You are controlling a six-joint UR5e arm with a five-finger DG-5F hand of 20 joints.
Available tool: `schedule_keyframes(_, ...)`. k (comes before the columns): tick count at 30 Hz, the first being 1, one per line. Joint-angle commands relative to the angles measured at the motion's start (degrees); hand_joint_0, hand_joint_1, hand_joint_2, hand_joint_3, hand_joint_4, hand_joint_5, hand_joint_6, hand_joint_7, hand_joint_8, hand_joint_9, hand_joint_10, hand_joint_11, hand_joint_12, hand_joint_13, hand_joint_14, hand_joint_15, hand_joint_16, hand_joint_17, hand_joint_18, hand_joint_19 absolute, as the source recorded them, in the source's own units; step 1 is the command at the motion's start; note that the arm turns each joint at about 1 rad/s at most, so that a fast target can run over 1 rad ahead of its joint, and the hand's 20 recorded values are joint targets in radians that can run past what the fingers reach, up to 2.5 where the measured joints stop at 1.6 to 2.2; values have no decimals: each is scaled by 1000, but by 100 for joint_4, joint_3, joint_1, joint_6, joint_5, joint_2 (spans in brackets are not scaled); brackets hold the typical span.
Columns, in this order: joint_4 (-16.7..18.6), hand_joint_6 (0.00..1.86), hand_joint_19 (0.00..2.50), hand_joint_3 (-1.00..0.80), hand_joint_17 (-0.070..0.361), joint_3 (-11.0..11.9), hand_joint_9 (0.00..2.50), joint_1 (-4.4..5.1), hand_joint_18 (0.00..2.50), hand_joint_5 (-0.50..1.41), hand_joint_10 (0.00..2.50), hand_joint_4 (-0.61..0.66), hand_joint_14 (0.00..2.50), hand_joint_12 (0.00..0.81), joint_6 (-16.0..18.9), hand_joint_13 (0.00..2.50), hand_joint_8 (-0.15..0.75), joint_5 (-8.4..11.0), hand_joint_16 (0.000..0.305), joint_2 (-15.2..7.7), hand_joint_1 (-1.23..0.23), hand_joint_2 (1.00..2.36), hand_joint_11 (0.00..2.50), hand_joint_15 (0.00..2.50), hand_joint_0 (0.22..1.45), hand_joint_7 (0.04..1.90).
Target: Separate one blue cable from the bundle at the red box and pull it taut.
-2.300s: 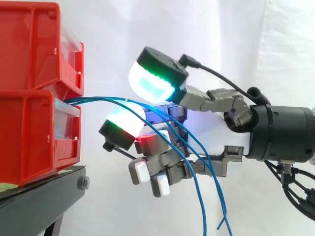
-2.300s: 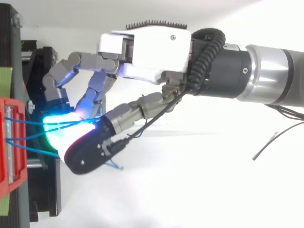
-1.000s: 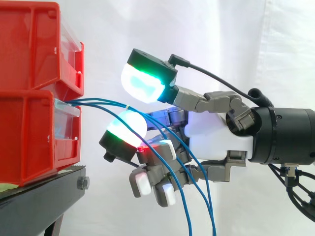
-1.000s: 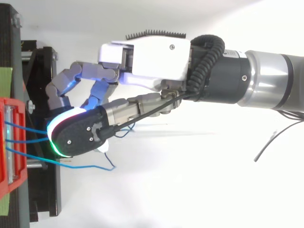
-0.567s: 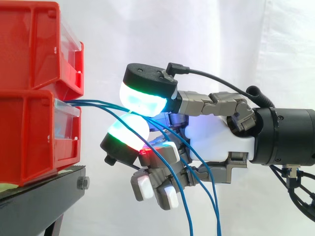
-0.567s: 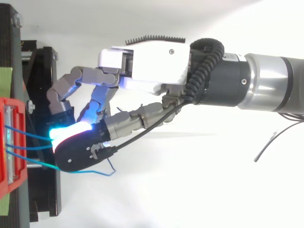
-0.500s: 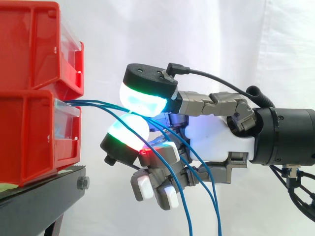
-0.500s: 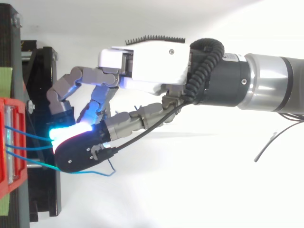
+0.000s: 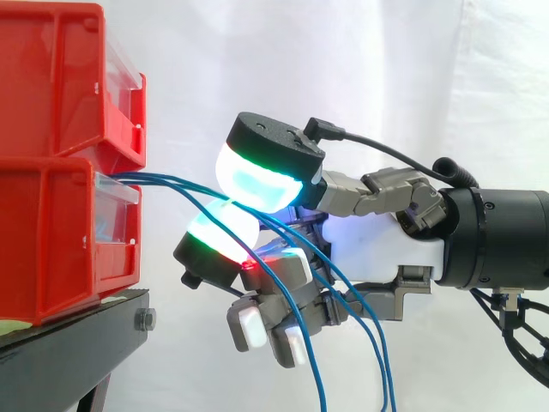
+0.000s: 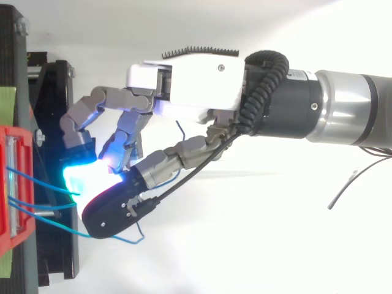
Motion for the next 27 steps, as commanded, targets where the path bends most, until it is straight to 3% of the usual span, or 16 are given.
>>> schedule_keyframes(1,2,930,834,-500,116,1,1092,1,924,-193,23,80,28,373,8,980,280,10,52,0,-879,1000,1276,721,778,1169)
schedule_keyframes(4,2,926,853,-500,117,-8,1109,1,934,-189,23,115,28,372,34,993,285,1,52,0,-866,1000,1283,734,742,1203)
schedule_keyframes(12,-86,905,912,-500,120,-8,1190,36,964,-163,24,141,28,387,87,1036,301,54,53,0,-538,1000,1300,757,581,1180)
schedule_keyframes(17,-86,897,917,-500,126,-8,1236,53,996,-156,24,153,28,397,87,1060,310,98,56,0,-439,1000,1302,759,538,1179)
schedule_keyframes(22,-86,891,905,-500,136,-16,1243,53,1030,-156,23,165,26,416,95,1081,322,98,60,0,-510,1000,1293,755,495,1170)
schedule_keyframes(27,-86,889,912,-500,134,-8,1196,53,1013,-167,23,158,27,412,104,1068,311,98,60,0,-735,1000,1287,761,502,1154)
